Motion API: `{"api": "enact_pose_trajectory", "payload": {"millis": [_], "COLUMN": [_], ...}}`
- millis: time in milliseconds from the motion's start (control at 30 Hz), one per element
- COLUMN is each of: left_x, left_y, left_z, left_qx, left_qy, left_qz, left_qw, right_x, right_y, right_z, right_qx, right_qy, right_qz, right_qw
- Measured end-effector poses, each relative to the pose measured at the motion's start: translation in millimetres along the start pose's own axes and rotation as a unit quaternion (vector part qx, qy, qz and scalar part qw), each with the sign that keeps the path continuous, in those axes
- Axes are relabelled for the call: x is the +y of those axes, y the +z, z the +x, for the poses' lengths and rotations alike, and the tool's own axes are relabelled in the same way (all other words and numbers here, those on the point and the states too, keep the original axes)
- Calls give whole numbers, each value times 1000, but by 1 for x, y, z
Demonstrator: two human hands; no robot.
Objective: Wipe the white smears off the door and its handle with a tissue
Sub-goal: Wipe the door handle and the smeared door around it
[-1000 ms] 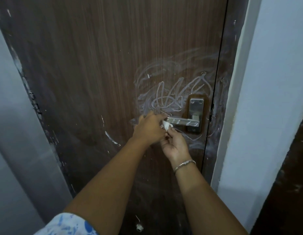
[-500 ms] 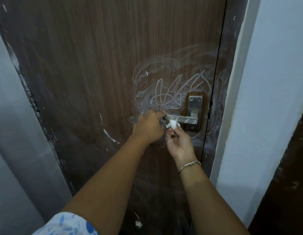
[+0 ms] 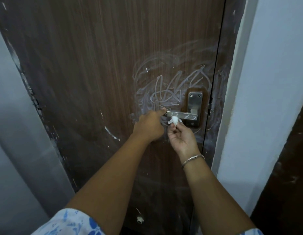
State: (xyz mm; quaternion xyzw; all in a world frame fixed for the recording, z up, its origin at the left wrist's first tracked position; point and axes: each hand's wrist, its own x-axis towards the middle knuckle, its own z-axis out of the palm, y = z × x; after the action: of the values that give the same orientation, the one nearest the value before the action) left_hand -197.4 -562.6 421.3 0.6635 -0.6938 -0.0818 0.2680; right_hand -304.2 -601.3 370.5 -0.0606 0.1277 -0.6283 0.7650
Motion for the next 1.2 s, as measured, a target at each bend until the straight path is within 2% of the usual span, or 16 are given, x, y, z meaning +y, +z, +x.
{"api": "enact_pose_trajectory", "payload": {"millis": [100,267,467,733,967,1200], "left_x": [1,2,2,0,-1,0], "left_y": [-1,-2,-1,-1,-1,-2], "left_z": [-1,-3,-1,-1,3,3], "left_qx": [-4,-8,-6,-14,-20,-19], "left_qy": [-3,1,0,3,5,-1], "left_qz": [-7,0,-13,-15,-35,-33], "left_qw": [1000,1000,1000,1000,999,999], "right_x": [-3,-20,-23,-38,-46,-42], "right_y": [0,-16,-7,-21,-13,-21], "right_z": [-2,-6,-9,-14,-6,-11], "right_qx": [2,-6,7,-6,25,3], "right_qy": [-5,-23,-13,-39,-102,-113], "right_qz": [-13,49,-11,61,-17,-87], "right_qw": [1000,999,1000,997,994,990]}}
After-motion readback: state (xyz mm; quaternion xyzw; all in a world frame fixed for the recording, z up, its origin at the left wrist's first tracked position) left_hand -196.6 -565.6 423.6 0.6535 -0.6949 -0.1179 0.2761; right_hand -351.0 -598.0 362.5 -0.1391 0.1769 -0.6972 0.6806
